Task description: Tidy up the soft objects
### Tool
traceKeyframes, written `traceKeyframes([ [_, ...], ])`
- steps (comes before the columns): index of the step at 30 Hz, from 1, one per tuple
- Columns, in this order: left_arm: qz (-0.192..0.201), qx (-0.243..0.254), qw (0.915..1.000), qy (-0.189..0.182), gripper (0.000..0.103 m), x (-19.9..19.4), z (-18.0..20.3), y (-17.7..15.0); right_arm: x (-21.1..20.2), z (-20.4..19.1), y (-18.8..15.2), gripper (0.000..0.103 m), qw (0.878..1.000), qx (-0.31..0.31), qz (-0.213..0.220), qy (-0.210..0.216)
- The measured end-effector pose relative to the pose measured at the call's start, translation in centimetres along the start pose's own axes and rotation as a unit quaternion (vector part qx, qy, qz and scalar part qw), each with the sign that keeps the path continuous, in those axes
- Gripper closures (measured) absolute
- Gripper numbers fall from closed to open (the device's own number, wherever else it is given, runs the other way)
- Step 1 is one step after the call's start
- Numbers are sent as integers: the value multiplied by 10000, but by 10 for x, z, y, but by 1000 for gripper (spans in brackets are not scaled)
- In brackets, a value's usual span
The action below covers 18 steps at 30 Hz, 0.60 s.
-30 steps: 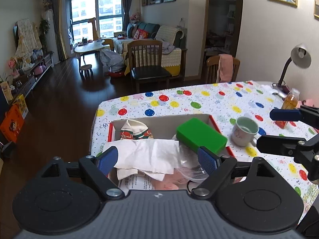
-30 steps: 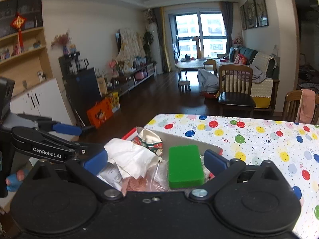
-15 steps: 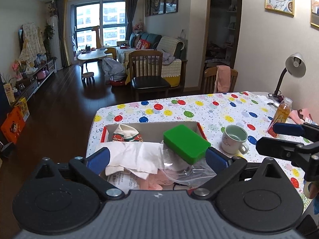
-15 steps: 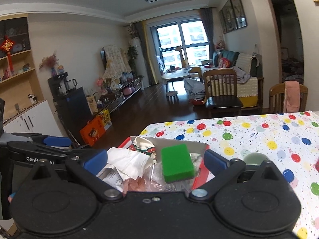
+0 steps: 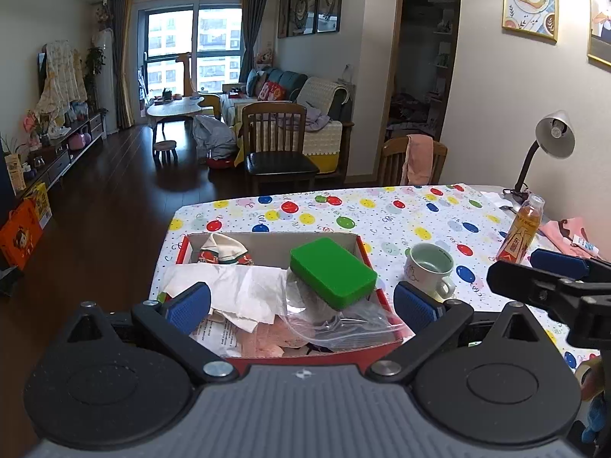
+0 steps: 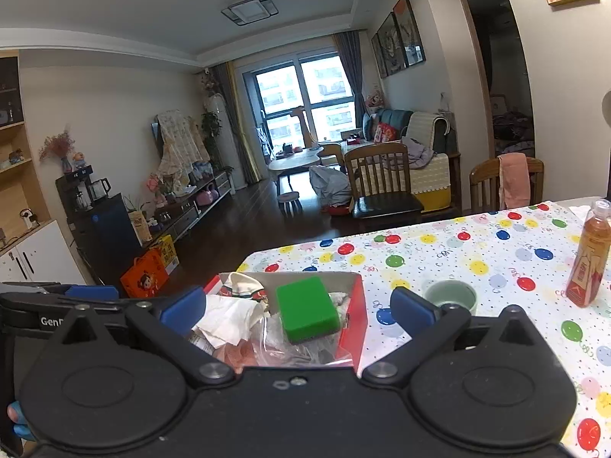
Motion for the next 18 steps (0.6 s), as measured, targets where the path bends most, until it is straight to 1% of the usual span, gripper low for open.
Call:
traceKeyframes([
  [6,-1,28,10000,-32,0,-6,6,-3,-6,-2,-3,0,9996,-167,36,-212],
  [13,116,88,9999,-33,0,-13,11,-3,-4,-10,-5,0,9991,-365,-40,-202],
  [18,68,13,10000,-26,0,-14,10,-4,-3,-12,-3,0,9990,-364,-12,-244],
])
Point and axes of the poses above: each gripper's, at about its wrist camera, not at the fingertips, and x roughly the way its jaws point, z to its right, y to its top, the point moved 7 cm from there along x, roughly the way its jaws point, and after that the axes turned 11 degrees about y, right-handed, at the moved point
